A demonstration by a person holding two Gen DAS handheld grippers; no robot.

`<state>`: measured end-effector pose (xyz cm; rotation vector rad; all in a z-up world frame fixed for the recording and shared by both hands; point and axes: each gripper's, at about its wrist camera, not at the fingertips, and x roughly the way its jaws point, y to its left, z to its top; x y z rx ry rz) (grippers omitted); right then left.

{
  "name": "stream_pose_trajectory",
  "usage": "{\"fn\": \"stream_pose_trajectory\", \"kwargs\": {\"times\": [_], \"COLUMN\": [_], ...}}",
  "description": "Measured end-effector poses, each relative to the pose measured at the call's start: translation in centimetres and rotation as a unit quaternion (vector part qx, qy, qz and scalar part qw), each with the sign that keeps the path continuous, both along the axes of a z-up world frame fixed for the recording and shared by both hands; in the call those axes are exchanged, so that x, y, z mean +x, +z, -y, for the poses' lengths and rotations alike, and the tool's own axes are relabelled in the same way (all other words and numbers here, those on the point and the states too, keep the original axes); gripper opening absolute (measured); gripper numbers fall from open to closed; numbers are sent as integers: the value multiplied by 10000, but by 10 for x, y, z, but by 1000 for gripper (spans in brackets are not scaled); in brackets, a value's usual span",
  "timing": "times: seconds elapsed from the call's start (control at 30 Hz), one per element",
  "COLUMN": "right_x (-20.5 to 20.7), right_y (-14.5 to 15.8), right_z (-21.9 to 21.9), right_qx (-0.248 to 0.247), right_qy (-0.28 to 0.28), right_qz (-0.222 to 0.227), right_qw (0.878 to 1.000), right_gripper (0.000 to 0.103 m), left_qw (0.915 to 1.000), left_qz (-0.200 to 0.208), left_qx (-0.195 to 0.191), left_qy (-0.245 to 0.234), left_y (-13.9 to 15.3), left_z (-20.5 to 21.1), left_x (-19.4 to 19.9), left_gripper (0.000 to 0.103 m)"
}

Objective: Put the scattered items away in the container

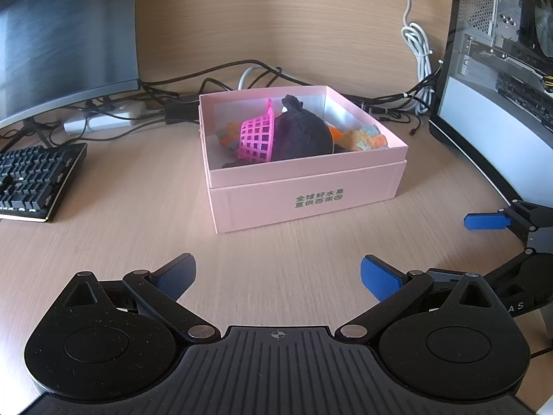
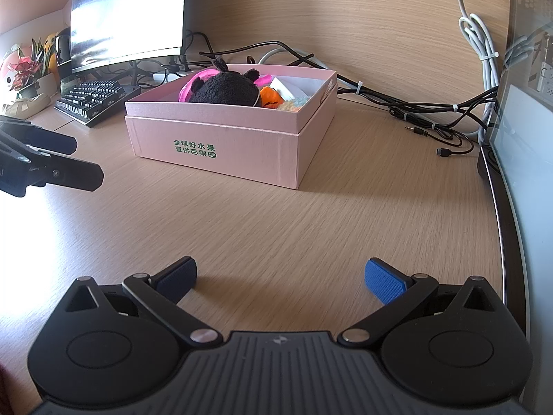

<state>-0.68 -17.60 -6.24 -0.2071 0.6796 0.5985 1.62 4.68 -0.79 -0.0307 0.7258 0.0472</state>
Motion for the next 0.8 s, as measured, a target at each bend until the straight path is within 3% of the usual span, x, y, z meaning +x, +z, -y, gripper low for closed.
{"fn": "stream_pose_trajectory", "kwargs": {"times": [0.8], "right_x": [0], "right_y": [0], "right_z": [0], "right_qx": [-1], "right_qy": [0], "right_qz": [0], "right_qw": [10000], "right_gripper": [103], "left_qw": [10000], "left_qz": [8], "left_qx": [2], "left_qy": [7], "left_y": [1], "left_z": [-1], "left_x": [-2], "left_gripper": [103]}}
